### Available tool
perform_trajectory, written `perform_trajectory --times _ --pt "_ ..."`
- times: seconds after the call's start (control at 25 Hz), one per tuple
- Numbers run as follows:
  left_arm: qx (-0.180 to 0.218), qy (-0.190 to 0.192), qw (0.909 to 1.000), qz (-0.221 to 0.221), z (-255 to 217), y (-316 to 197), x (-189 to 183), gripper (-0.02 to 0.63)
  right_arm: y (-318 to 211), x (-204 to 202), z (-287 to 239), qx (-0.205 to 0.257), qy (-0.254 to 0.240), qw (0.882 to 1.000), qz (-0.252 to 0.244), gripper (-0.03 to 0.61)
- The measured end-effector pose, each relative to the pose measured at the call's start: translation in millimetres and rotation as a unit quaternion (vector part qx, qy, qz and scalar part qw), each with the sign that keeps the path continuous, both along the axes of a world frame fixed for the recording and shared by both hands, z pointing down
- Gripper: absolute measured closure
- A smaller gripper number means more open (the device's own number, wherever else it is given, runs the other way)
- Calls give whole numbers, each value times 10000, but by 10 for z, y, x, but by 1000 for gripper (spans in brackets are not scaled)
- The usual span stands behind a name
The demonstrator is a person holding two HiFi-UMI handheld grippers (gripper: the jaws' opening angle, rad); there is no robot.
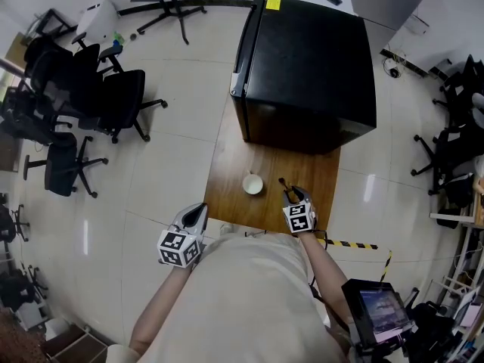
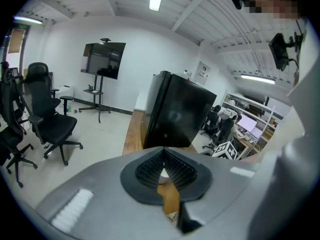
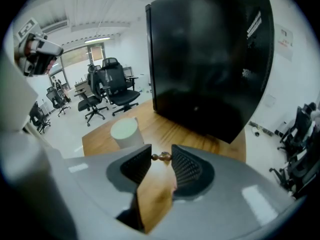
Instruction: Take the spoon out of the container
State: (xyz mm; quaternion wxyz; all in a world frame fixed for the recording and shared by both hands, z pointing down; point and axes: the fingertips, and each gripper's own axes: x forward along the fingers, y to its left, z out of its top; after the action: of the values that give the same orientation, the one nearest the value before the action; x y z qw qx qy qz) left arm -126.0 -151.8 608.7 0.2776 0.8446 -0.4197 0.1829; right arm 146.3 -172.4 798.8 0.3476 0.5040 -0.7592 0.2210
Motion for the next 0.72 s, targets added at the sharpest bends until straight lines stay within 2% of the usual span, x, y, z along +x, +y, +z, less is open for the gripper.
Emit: perform_trajectory --times 0.4,0.72 --pt "-33 1 10000 -58 31 42 -60 617 210 -9 400 -391 259 9989 -33 454" --pt "-43 -13 10000 -59 34 83 -76 617 446 34 853 -1012 478 9937 1 454"
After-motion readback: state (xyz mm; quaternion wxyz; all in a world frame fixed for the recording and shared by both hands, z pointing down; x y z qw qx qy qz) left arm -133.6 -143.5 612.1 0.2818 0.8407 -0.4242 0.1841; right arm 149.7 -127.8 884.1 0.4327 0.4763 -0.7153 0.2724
